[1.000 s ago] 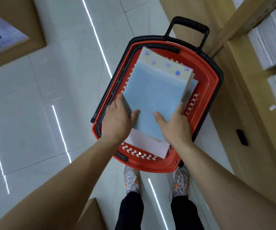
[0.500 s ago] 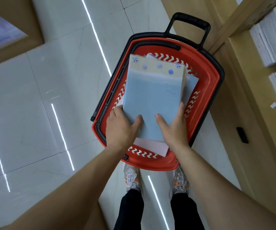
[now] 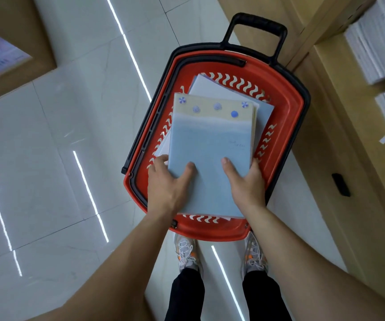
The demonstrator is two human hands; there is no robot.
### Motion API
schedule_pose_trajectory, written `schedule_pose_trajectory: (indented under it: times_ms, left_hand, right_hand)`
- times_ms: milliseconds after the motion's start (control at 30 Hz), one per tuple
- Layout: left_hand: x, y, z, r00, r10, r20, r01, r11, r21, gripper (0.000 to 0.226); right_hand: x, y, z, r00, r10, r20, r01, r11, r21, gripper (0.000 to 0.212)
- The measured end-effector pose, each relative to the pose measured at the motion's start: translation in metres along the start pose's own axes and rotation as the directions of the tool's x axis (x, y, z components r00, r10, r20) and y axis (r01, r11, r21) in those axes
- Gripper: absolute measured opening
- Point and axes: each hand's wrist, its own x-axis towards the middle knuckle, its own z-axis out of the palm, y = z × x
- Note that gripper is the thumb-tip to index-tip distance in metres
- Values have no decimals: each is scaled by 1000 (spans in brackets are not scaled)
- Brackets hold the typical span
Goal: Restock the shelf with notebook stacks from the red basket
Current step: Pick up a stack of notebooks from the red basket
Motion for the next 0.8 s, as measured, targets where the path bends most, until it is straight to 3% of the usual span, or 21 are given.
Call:
schedule_pose_trajectory:
  times_ms: [133, 333, 633, 800]
  left_hand:
    - [-10, 3, -6, 997, 71, 20, -70, 997, -36, 32]
    - [-36, 16, -10, 996, 81, 33, -79, 995, -62, 55]
    - [-75, 97, -54, 975, 205, 81, -192, 971, -144, 55]
    - [-100, 160, -94, 941, 318, 120, -287, 932, -220, 55]
  right_hand:
    - [-9, -1, -6, 998, -60, -34, 60, 998, -20, 46]
    - [-31, -21, -37, 996, -93, -15, 93, 995, -42, 38]
    - [-75, -106, -95, 980, -175, -94, 169, 983, -68, 39]
    - [-112, -172, -132, 948, -235, -212, 234, 972, -33, 42]
